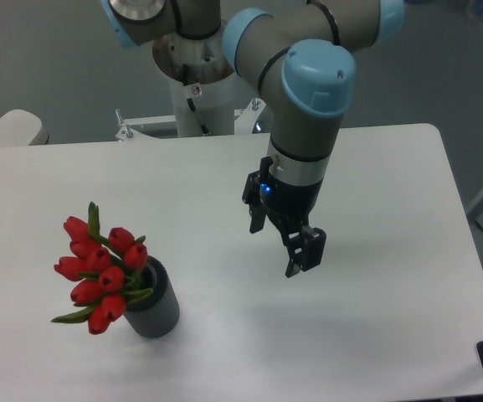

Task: Pick up the flowers from the vase
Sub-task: 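Move the open gripper toward the tulip stems above the vase rim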

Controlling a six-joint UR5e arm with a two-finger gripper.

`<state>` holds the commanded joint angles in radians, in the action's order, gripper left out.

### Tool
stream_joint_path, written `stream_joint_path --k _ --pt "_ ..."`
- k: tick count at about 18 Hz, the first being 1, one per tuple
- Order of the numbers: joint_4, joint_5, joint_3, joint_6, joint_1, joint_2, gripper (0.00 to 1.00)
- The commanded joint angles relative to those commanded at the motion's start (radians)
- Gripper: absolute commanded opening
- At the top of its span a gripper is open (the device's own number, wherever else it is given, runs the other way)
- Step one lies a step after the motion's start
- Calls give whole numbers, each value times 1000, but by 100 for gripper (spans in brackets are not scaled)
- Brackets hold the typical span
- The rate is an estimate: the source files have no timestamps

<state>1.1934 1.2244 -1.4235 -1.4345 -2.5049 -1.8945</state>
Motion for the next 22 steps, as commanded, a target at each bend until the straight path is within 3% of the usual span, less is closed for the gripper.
stream_joint_path --k 9,15,19,22 --pt "-35 -201 -81 12 -9 -18 100" --pt "-83 -452 -190 126 -14 -2 100" --pt "-147 -525 -281 131 1 31 100" --pt "-152 -583 -324 131 8 51 100"
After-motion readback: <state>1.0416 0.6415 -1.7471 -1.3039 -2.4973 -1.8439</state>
